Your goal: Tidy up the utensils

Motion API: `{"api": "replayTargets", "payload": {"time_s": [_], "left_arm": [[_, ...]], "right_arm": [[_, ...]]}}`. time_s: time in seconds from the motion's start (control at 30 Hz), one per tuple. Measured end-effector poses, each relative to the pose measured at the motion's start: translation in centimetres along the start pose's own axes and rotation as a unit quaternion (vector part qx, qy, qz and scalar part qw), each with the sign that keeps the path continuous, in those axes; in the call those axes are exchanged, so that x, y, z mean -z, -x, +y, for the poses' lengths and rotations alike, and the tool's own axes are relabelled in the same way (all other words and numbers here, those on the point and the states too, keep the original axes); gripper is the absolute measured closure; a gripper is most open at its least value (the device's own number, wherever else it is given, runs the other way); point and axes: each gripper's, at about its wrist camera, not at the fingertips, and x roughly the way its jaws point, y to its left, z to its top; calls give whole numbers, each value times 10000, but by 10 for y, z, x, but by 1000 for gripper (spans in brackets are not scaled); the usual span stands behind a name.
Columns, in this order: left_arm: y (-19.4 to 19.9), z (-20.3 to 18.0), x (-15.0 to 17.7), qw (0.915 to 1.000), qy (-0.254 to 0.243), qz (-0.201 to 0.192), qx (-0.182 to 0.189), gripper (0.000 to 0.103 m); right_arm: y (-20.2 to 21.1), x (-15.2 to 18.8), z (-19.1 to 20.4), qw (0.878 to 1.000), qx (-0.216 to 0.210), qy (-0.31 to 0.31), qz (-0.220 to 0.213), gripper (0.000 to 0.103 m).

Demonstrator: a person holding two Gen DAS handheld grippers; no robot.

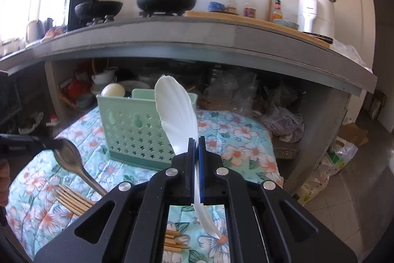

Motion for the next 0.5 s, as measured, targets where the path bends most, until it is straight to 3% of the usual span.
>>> {"api": "replayTargets", "payload": {"time_s": [0.13, 0.27, 0.4, 0.5], "left_arm": [[58, -17, -41, 9938, -427, -1001, -220, 103], [103, -37, -81, 9755, -880, -1935, -560, 103], [114, -60, -112, 9562, -1432, -2337, -1031, 103], [102, -74, -125, 9484, -1869, -2219, -1281, 103]], "right_arm": [[9, -2, -17, 9996, -3, -274, -114, 100], [15, -4, -28, 9989, -51, -417, -209, 100], [19, -6, -33, 9983, -83, -476, -314, 100], [20, -8, -37, 9981, -88, -490, -367, 100]]}}
